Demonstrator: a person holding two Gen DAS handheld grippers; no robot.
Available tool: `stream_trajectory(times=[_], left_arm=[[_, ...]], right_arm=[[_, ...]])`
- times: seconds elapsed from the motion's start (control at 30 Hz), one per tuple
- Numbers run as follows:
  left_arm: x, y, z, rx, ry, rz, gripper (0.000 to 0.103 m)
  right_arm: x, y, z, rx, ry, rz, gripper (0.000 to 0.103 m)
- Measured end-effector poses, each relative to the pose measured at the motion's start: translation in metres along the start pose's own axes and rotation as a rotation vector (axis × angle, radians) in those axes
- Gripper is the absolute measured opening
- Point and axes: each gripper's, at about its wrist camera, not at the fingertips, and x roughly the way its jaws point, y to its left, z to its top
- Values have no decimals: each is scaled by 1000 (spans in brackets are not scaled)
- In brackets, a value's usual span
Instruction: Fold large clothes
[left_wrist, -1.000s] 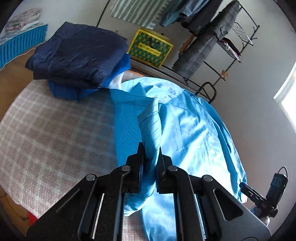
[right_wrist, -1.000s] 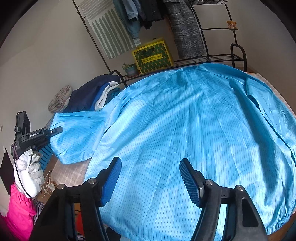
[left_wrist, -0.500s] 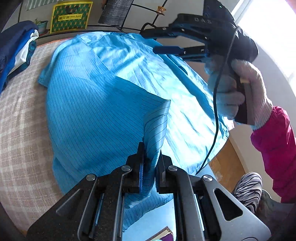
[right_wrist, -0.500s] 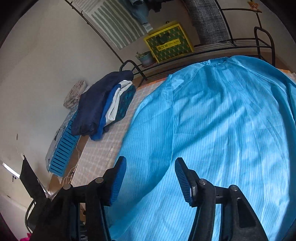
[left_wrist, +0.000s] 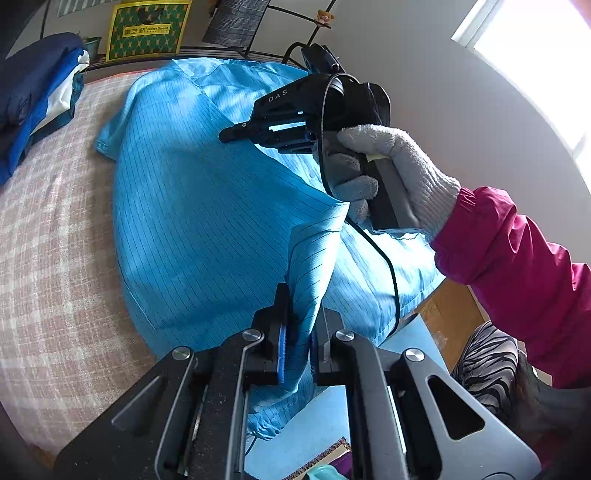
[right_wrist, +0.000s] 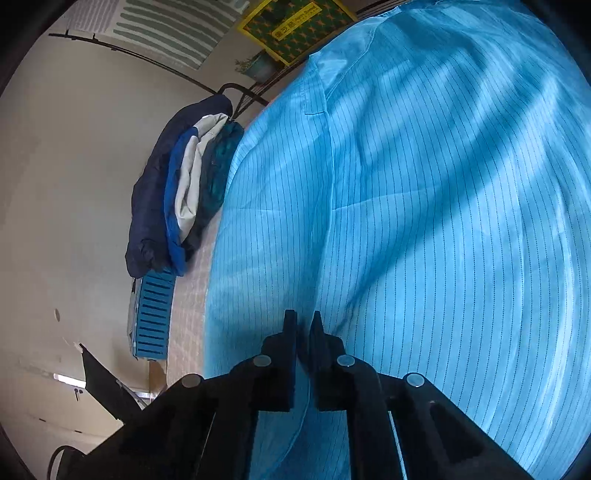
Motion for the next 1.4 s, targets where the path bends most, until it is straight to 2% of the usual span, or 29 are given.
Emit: stream_trajectory(times=[0.07,0.13,0.17,0.2,0.27,0.3,0.37,0.4,0.43,0.47,0.57,0.77,0.93,0.97,1.03,1.07,1.1,1.17,1.2,1.27,1.4], left_arm=[[1,0,-1,1,14,0,8],[1,1,-3,-3,40,-19,25],[0,2,-4,-5,39,-28,41],[-3,3,-3,-5,32,-34,48],[-13,7,-2,-14,11,-67,49],[-18,10,-1,-21,-2,-76,49],[-30,21,-1,-49,-43,-32,49],[-35,29,-1,-79,-56,-11,49],[-37,40,-1,-122,-61,-3,49],[-39,52,-3,-169,-62,1,49],[-44,83,-11,-291,-63,20,49],[-37,120,-36,-506,-40,-66,49],[-26,120,-49,-541,-27,-85,49],[-25,120,-51,-546,-22,-85,49],[-22,123,-55,-564,-13,-92,49],[-18,127,-55,-576,-8,-94,49],[-17,128,-56,-590,-7,-97,49],[-13,130,-56,-611,-1,-105,49],[-12,130,-56,-614,2,-109,49],[-7,129,-51,-620,3,-117,49],[4,126,-46,-631,8,-111,49]], right_arm=[[-6,13,-4,-79,-6,-55,0],[-14,16,-7,-132,-9,-145,0],[-18,15,-8,-131,-9,-184,0],[-22,10,-9,-124,-6,-218,0],[-26,7,-14,-129,10,-245,0],[-29,5,-16,-139,18,-256,5],[-34,9,-21,-162,37,-295,7],[-38,13,-24,-181,35,-328,26],[-44,18,-28,-199,21,-356,36],[-51,24,-33,-218,6,-369,39],[-73,41,-62,-278,-9,-304,39],[-72,71,-142,-376,103,-216,37],[-62,83,-199,-439,170,-194,36],[-64,86,-207,-460,167,-195,39],[-73,94,-223,-520,149,-205,50],[-76,99,-229,-554,141,-206,60],[-79,103,-234,-592,139,-210,64],[-75,111,-239,-649,157,-236,61],[-71,112,-240,-653,171,-260,51],[-63,107,-236,-617,197,-256,39],[-36,89,-242,-523,323,-187,38]])
